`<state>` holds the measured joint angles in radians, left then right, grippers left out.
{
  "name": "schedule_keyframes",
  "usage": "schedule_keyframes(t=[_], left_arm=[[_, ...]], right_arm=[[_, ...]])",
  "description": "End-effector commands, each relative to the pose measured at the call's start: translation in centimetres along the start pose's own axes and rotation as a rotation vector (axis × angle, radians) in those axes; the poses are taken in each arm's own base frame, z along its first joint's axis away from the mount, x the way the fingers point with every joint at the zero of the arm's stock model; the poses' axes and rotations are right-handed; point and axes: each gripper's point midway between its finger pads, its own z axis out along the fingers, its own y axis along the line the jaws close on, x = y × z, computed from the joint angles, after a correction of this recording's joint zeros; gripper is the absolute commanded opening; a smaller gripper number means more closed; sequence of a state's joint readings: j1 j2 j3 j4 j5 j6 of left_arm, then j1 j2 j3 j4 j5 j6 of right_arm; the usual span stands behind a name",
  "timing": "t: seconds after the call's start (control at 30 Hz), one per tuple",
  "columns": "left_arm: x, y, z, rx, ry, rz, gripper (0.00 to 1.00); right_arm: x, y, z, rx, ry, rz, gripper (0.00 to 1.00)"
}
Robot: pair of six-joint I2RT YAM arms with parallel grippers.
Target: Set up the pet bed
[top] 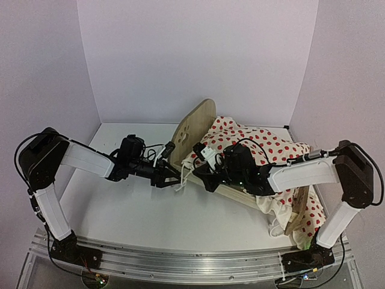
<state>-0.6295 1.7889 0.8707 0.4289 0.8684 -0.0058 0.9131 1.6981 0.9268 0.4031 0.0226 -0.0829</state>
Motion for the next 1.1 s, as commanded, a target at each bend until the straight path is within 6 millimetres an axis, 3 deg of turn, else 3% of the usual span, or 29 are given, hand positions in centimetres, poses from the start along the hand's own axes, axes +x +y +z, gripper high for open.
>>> schedule_keyframes(t=[0.0, 0.1, 0.17, 0.27, 0.37, 0.47, 0.67, 0.8, 0.93, 1.07], left_arm=[[-2.7, 0.9, -1.2, -0.116, -0.03, -0.044, 0.52], [-4.5, 0.7, -1.8, -0.15, -0.061, -0.019, 0.5], [-4.1, 0.9, -2.3, -0.193, -0.037, -0.02, 0.5], [-0.6, 1.2, -2.5, -0.225, 0.063, -0.106, 0.5], [2.9, 0.1, -1.3, -0.223, 0.147, -0.155, 0.52], [4.4, 0.1, 0.2, -0.265, 0.112, -0.13, 0.59], [3.6, 1.8, 3.2, -0.364, -0.062, -0.007, 0.69], [3.1, 3.3, 4.1, -0.443, -0.126, 0.053, 0.71], [2.6, 4.2, 4.1, -0.484, -0.153, 0.069, 0.7], [1.9, 3.5, 4.3, -0.452, -0.178, 0.086, 0.62]], right_arm=[[-1.6, 0.0, 0.6, -0.01, -0.044, 0.026, 0.0], [-1.6, 0.0, 1.0, -0.012, -0.044, 0.036, 0.0], [-1.7, 0.4, 1.2, -0.036, -0.049, 0.043, 0.0], [-2.1, 0.5, 1.4, -0.042, -0.065, 0.043, 0.0], [-2.3, 0.6, 1.5, -0.048, -0.07, 0.042, 0.0], [-2.5, 0.7, 1.5, -0.056, -0.077, 0.049, 0.0], [-2.9, 0.6, 1.0, -0.051, -0.101, 0.053, 0.0], [-3.0, 0.9, 1.1, -0.065, -0.111, 0.051, 0.0], [-2.7, 1.0, 1.0, -0.072, -0.114, 0.061, 0.0], [-2.8, 1.0, 1.1, -0.079, -0.12, 0.066, 0.0]])
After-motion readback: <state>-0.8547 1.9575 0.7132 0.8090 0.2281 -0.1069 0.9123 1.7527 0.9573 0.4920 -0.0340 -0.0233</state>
